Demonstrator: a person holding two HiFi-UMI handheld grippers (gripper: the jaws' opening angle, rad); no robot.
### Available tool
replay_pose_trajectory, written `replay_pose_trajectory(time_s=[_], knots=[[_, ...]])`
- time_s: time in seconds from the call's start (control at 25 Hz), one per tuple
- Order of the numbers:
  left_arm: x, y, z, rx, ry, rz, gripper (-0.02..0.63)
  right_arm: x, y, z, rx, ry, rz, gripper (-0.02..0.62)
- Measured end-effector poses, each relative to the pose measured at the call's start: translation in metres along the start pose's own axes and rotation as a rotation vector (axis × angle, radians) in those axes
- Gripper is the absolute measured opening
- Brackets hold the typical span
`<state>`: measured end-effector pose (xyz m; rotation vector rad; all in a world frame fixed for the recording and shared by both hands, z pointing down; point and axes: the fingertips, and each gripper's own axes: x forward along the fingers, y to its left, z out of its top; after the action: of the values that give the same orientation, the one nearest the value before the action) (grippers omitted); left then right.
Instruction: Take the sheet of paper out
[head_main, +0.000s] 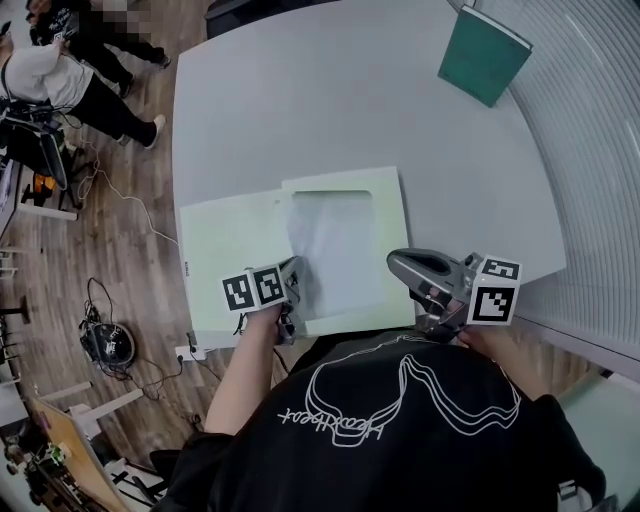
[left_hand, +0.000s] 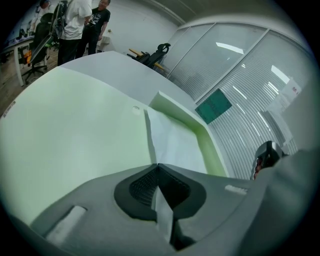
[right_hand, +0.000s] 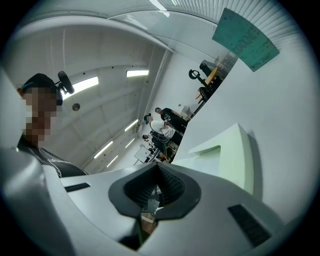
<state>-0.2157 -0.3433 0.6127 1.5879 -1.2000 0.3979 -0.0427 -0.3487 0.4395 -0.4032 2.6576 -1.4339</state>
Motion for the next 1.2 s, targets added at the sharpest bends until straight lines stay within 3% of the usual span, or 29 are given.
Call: replay_pose_trajectory(time_s=[0.24, 0.84, 1.2], knots=[[-0.025, 0.039, -0.009, 0.010, 0.005, -0.032, 0.014, 0.026, 0.020, -0.038, 0.004, -0.042, -0.035, 0.009], [-0.044, 0.043, 0.023, 0.033, -0.024, -0.070, 0.014, 0.047, 0.046, -0.047, 0.019, -0.051, -0.098, 0.009], [-0.085, 0.087, 0.011, 0.049, -0.062, -0.075, 0.014, 0.083, 0.076, -0.097, 0.003, -0.044, -0.105, 0.009]])
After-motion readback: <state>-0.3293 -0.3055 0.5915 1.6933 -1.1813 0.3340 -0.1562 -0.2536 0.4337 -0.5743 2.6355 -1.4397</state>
